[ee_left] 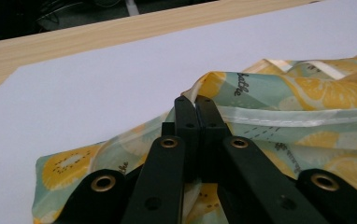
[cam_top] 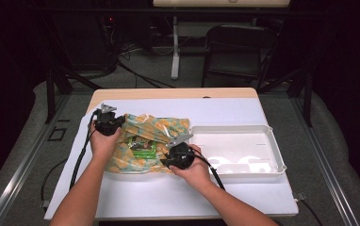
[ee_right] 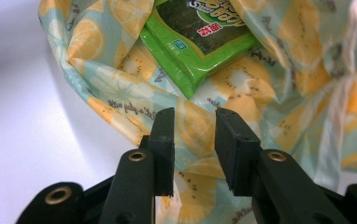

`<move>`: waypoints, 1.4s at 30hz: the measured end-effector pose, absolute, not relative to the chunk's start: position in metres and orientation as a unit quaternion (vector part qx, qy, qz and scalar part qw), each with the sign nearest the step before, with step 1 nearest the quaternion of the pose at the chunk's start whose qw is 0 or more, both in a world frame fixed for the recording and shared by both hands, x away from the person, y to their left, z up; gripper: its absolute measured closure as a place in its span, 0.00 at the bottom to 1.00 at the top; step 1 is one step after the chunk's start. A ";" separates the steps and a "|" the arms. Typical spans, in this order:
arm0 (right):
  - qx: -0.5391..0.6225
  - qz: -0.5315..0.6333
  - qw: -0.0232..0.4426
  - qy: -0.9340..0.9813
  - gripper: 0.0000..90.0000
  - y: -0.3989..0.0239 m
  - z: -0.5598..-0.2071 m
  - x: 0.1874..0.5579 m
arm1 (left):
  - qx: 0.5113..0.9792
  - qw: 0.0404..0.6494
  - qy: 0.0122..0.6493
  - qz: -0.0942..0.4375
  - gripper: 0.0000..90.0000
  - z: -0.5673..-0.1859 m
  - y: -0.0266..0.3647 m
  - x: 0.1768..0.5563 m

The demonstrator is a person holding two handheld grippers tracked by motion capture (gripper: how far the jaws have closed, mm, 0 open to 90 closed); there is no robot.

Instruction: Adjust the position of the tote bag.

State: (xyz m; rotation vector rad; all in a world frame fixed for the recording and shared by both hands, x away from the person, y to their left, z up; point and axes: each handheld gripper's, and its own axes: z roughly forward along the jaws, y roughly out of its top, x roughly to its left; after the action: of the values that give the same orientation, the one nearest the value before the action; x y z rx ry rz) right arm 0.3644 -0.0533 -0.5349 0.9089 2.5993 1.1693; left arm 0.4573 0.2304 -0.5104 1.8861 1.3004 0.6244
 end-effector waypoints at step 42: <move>0.306 0.392 0.078 0.864 0.77 -0.053 -0.532 0.364 | 0.739 0.388 0.503 0.225 0.56 -0.486 0.242 0.435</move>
State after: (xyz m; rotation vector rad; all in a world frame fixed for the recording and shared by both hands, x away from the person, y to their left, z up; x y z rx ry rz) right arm 0.3636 -0.0530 -0.5317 0.9164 2.5879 1.1741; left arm 0.4355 0.2423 -0.4862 1.8795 1.2798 0.5726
